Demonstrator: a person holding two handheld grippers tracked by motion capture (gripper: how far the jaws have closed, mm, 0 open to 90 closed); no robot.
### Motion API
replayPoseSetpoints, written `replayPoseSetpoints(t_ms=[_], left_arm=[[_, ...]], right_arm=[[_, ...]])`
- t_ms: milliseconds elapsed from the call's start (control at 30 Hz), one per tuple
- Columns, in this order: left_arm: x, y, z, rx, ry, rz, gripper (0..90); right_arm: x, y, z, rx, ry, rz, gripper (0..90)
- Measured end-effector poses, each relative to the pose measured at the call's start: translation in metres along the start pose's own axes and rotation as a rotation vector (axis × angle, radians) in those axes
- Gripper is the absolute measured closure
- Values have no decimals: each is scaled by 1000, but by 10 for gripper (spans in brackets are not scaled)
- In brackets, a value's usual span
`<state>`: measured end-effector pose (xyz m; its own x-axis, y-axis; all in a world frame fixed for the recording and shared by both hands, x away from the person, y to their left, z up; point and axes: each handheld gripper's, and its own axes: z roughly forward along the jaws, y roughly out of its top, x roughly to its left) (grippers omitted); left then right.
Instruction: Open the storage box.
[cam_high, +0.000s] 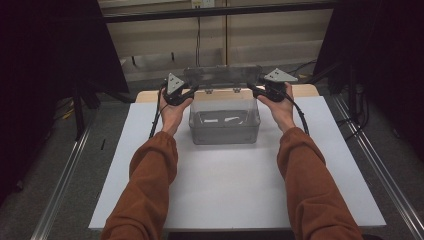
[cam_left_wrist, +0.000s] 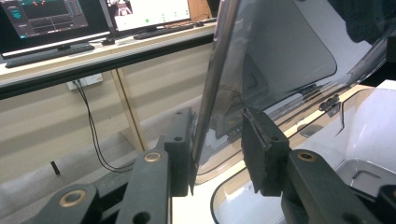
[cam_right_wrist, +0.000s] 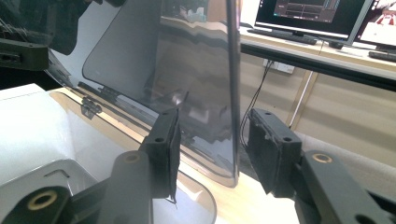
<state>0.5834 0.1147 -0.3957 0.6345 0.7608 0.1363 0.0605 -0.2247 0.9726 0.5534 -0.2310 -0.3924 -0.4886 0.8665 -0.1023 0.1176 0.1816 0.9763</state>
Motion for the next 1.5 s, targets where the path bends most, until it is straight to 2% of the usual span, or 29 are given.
replayPoseSetpoints(t_ms=[133,267,300,333,367,400,433,600,700,767,800,867,900,933,1000,1067,1133,1200,1433,1500], left_arm=[[1,1,2,-3,2,-5,652],[3,1,3,5,4,7,659],[2,1,3,-3,3,-5,660],[3,2,3,4,0,4,661],[3,2,4,-3,2,-10,661],[4,2,4,5,1,-3,661],[3,2,5,-3,3,-16,661],[4,0,8,6,0,-28,652],[3,-2,9,20,-2,-49,635],[2,-2,10,23,-1,-57,620],[1,-2,11,29,1,-62,607],[1,-1,11,39,1,-74,602],[1,0,11,45,1,-86,600],[0,0,12,37,-4,-124,592],[-2,3,14,43,-9,-137,539],[-4,4,15,56,2,-105,503],[-3,4,16,59,3,-111,498],[-2,3,16,52,0,-130,502],[-2,1,20,52,-2,-129,447],[-2,0,21,65,-5,-141,439]], right_arm=[[0,-2,3,8,2,-2,532],[0,-3,6,15,18,7,537],[0,-3,9,18,28,16,537],[0,-3,10,22,29,15,536],[0,-3,10,22,29,15,536],[1,-3,11,21,28,16,537],[1,-3,12,19,27,18,537],[1,-3,16,22,16,11,549],[2,-4,18,23,9,5,560],[2,-5,20,32,9,15,563],[2,-7,21,28,8,35,550],[1,-7,22,29,5,33,546],[1,-7,22,28,5,36,546],[1,-7,23,29,9,44,544],[0,-8,23,29,13,59,540],[0,-7,24,25,11,67,536],[0,-6,24,21,12,91,530],[-1,-6,25,22,14,93,530],[-1,-4,30,23,10,111,499],[-1,-4,32,21,9,116,490]])
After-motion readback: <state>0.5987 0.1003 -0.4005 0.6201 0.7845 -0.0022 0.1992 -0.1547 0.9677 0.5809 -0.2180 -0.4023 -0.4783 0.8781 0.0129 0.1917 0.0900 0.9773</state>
